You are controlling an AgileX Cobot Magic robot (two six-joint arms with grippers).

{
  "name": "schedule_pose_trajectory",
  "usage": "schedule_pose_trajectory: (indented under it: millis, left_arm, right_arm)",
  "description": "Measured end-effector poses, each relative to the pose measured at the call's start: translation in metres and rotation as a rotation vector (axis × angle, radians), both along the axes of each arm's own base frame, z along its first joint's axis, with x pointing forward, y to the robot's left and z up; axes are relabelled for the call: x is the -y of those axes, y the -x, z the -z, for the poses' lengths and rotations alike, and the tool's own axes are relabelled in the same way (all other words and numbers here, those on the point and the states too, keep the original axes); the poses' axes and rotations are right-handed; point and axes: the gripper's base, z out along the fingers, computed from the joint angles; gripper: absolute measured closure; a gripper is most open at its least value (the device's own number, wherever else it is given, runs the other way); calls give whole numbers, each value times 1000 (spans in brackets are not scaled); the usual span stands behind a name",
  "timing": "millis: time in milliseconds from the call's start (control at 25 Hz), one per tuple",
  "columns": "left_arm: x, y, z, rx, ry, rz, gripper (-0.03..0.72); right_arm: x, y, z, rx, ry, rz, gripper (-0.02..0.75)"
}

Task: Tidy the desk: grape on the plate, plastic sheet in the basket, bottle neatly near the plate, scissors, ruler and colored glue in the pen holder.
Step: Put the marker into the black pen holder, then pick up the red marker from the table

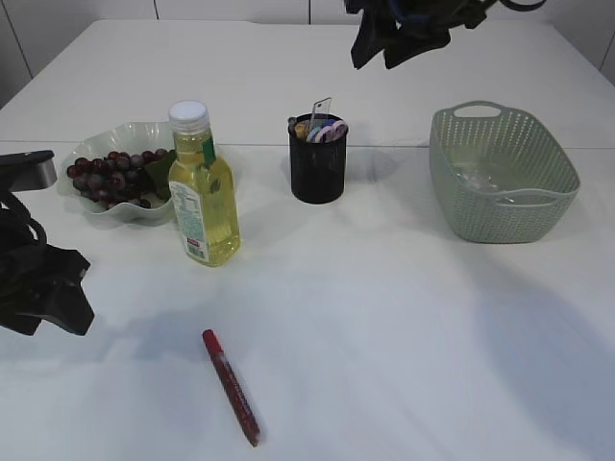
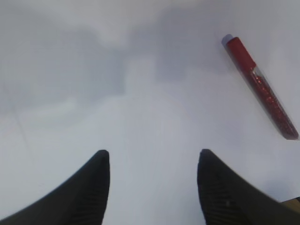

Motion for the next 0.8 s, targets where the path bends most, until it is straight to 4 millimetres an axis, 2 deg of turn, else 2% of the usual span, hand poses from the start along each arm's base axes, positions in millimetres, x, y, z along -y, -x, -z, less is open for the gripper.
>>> schedule_pose_trajectory:
  millis: [120, 200, 360, 520, 640, 800]
  left_arm:
    - [-1, 0, 0, 2, -11, 7, 253]
    - [-2, 0, 0, 4, -19, 12, 253]
    - [-4, 0, 1, 13, -52, 33, 253]
    - [-6, -1, 1, 18, -79, 50, 253]
    - [-7, -1, 1, 20, -85, 54, 253]
    - [-8, -1, 1, 25, -101, 64, 253]
  right_arm:
    - [-24, 25, -5, -77, 46, -33, 372]
    - [-48, 42, -3, -121, 94, -73, 372]
    - [-95, 71, 4, -135, 163, -151, 372]
    - [-132, 98, 5, -134, 181, -220, 373]
    - [-149, 112, 5, -135, 183, -242, 373]
    - [-155, 118, 6, -138, 184, -240, 373]
